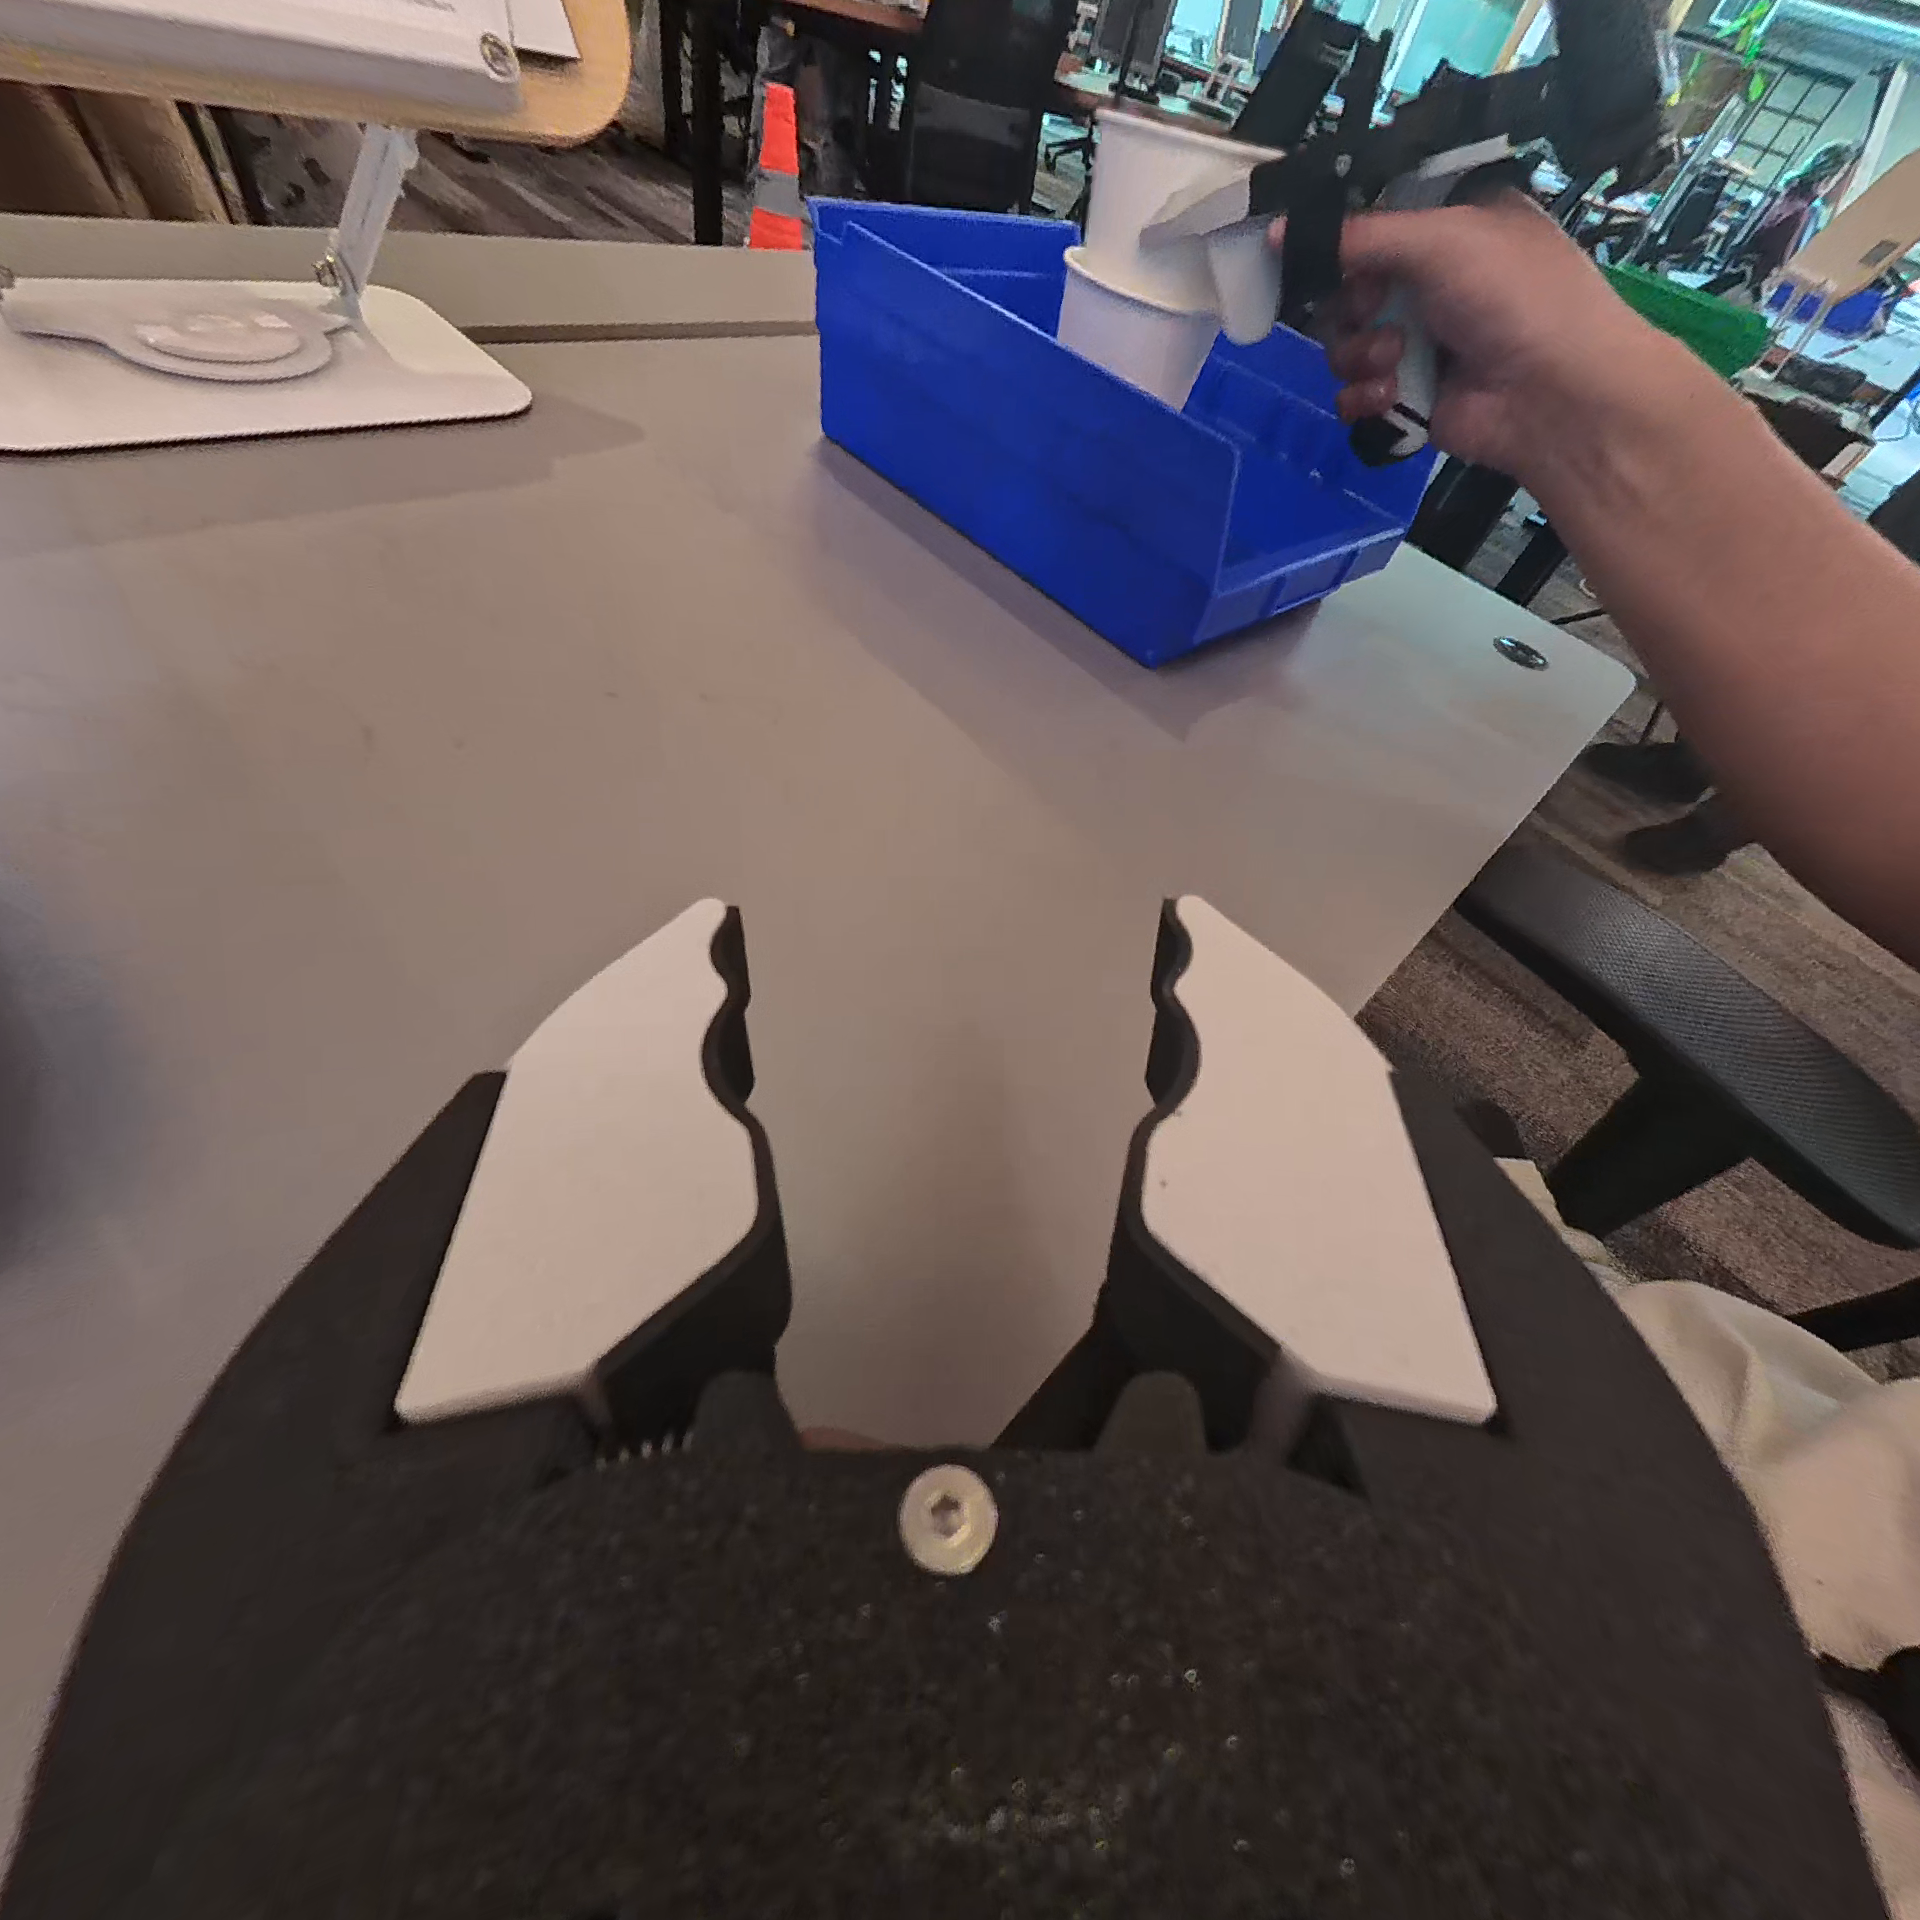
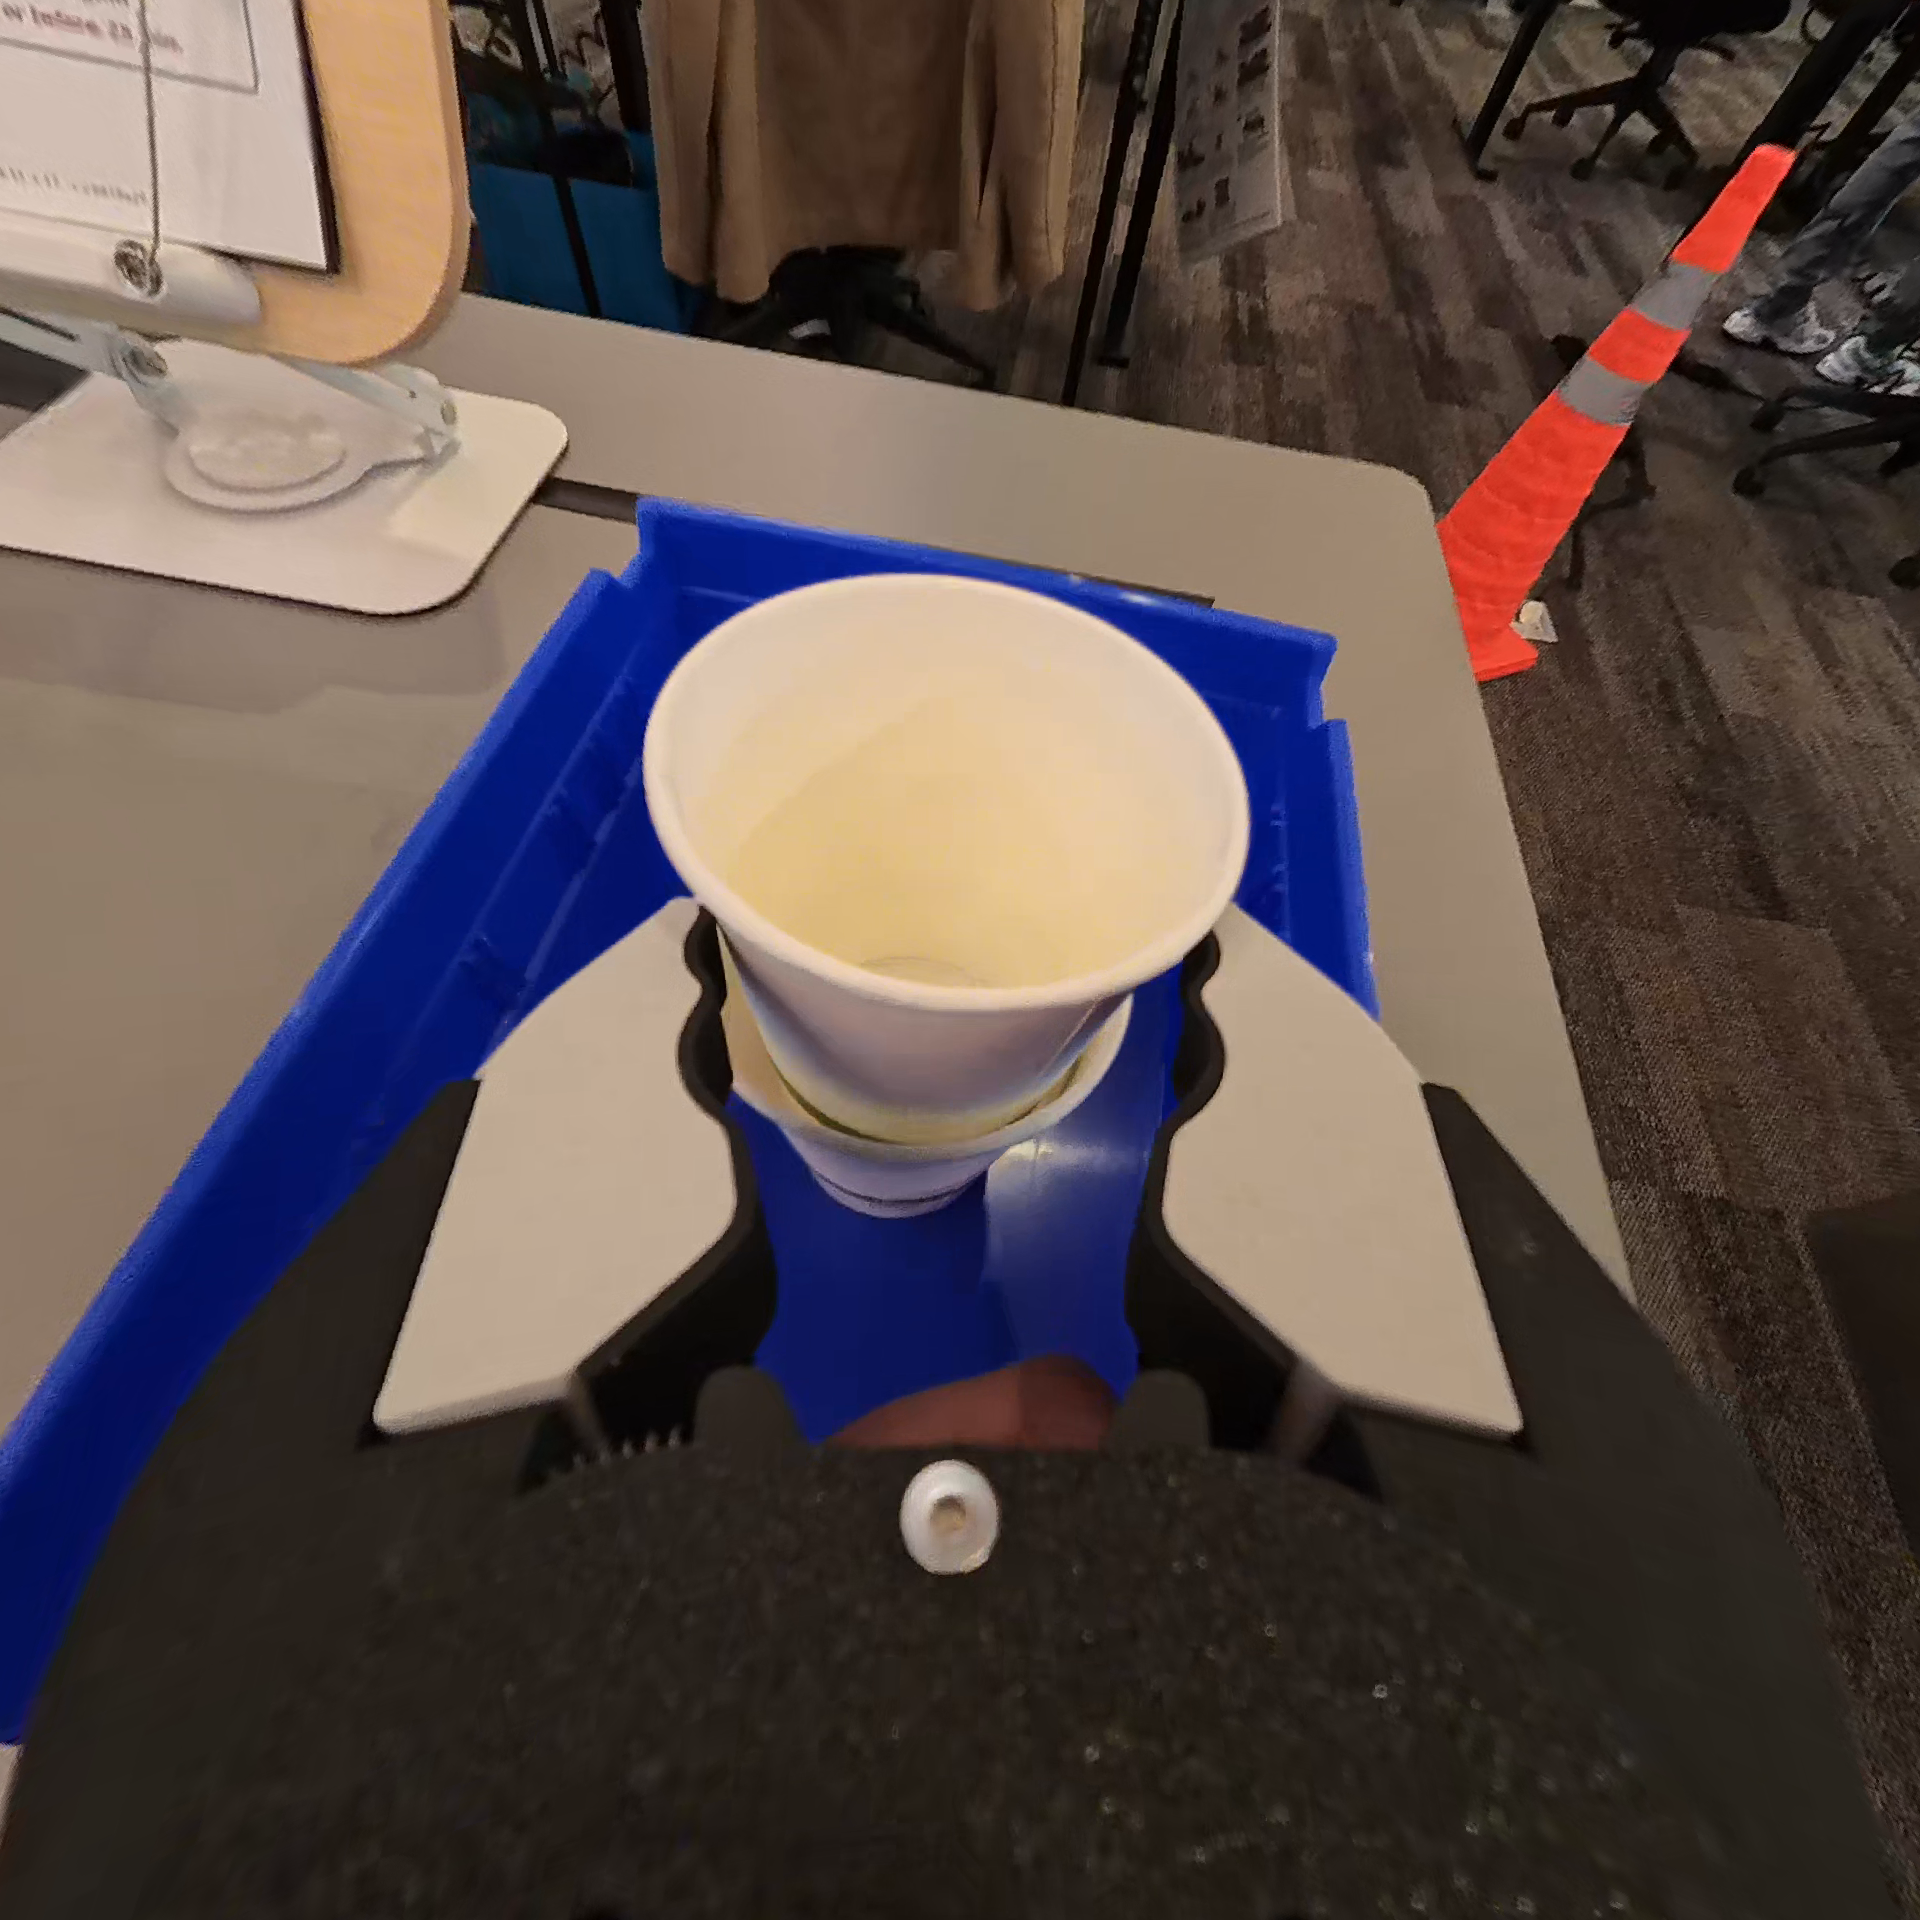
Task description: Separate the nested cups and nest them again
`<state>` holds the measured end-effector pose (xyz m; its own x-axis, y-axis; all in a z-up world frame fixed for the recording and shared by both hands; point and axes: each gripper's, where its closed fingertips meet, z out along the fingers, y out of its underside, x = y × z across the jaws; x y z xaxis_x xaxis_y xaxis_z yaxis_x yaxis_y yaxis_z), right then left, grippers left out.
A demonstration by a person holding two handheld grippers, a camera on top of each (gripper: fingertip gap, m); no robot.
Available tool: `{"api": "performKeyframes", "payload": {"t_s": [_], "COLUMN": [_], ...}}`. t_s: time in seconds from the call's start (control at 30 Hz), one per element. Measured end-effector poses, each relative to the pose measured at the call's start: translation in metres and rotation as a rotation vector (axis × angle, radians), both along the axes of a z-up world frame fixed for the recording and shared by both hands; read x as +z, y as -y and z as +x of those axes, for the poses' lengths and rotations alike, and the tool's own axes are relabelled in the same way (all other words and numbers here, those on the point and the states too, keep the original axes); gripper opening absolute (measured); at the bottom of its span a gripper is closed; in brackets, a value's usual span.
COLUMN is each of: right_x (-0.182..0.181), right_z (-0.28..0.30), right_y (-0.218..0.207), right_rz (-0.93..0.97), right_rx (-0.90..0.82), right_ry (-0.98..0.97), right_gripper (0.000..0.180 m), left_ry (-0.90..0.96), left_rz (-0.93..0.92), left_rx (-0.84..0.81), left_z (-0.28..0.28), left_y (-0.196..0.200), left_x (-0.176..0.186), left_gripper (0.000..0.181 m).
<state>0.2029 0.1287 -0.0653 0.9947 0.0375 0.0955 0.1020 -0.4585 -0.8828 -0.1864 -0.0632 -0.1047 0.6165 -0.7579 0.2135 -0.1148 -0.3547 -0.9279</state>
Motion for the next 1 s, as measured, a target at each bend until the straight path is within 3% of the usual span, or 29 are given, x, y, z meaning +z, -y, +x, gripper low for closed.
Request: {"api": "performKeyframes", "payload": {"t_s": [0.2,0.67,0.87,1.0], "right_x": [-0.015,-0.004,0.014,0.019], "right_z": [0.002,-0.002,-0.034,-0.117], "right_y": [0.002,0.022,0.075,0.137], "right_rz": [-0.042,-0.057,0.009,0.130], "right_rx": [0.009,0.078,0.164,0.397], "right_ry": [0.002,0.005,0.045,-0.047], "right_gripper": [0.085,0.093,0.091,0.086], "left_ry": [-0.016,-0.024,0.002,0.017], "left_rz": [-0.023,-0.038,-0.058,0.007], "left_rx": [-0.033,-0.056,0.004,0.142], "left_z": [0.008,0.011,-0.007,-0.040], "left_y": [0.005,0.007,-0.006,-0.028], "left_x": [-0.006,-0.010,-0.006,0.010], "left_gripper": [0.076,0.077,0.081,0.083]}}
